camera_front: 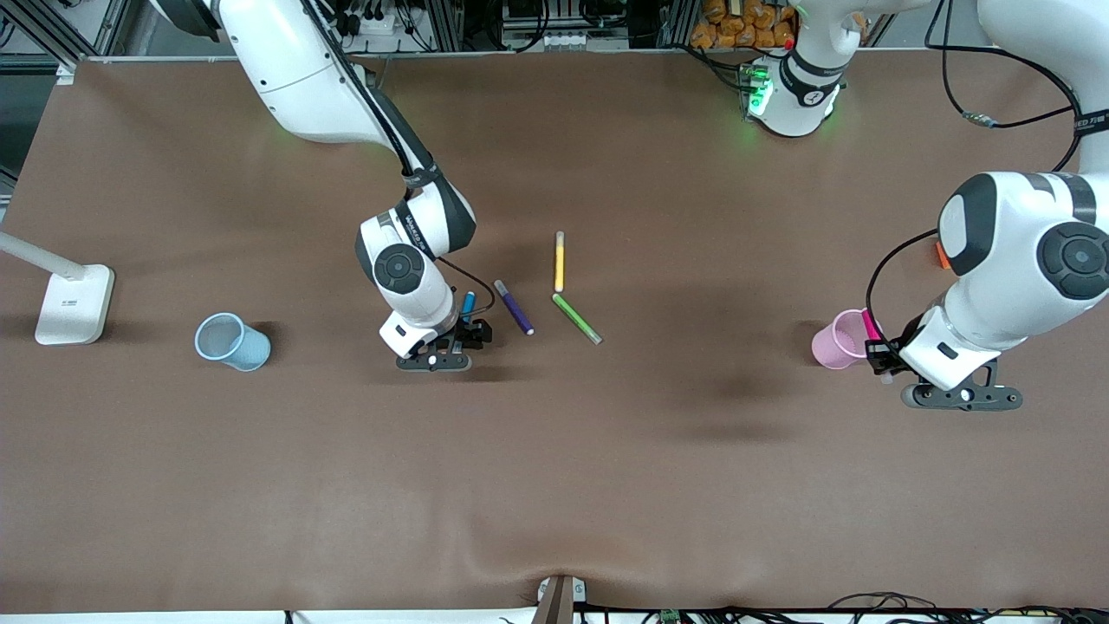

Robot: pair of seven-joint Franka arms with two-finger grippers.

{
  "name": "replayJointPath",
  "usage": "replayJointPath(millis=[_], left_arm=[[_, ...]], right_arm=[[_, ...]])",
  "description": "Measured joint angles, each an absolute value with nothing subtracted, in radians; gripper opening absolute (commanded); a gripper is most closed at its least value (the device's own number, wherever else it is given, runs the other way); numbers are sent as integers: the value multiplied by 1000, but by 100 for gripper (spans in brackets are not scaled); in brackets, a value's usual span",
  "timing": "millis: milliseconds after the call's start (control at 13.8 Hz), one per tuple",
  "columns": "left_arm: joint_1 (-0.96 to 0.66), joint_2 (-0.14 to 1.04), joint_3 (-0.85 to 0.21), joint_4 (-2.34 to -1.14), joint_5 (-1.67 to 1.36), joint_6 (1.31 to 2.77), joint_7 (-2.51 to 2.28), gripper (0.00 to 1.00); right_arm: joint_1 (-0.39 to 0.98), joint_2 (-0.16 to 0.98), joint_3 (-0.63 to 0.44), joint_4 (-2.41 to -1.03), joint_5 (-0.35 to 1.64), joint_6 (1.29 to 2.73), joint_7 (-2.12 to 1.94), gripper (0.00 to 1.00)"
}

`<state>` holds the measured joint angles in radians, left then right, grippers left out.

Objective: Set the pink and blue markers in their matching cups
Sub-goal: 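Grasp the blue marker with the right gripper while the left gripper waits, then carry the blue marker to the blue cup with the right gripper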

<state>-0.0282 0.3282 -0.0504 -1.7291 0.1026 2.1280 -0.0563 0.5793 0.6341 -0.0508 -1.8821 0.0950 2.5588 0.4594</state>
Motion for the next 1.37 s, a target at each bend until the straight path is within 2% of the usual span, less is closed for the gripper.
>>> replayJointPath(millis=[217,361,433,505,578,650,722,939,1155,1372], left_arm=[[0,301,-50,-1802,111,2221,-15,0],[13,262,-50,-1900,112,2344,16,0],[20,244,-50,-1948,112,2397,22,0],[28,231,-50,-1985,112,2436,29,0],[34,223,-50,-2007,112,2460,42,0],[39,218,-50,-2020,112,2478,49,0],[42,215,-50,-2028,112,2495,53,0],[42,213,-52,-2074,112,2583,53,0],[42,214,-53,-2152,112,2698,52,0],[47,213,-53,-2170,112,2744,48,0]], right_arm=[[580,634,-51,-1882,95,2559,460,100],[580,634,-51,-1882,95,2559,460,100],[580,634,-51,-1882,95,2559,460,96],[580,634,-51,-1882,95,2559,460,72],[580,634,-51,-1882,95,2559,460,32],[580,634,-51,-1882,95,2559,460,14],[580,634,-51,-1882,95,2559,460,7],[580,630,-54,-1881,95,2559,460,2],[580,625,-55,-1879,94,2555,460,2],[580,623,-55,-1879,94,2554,458,2]])
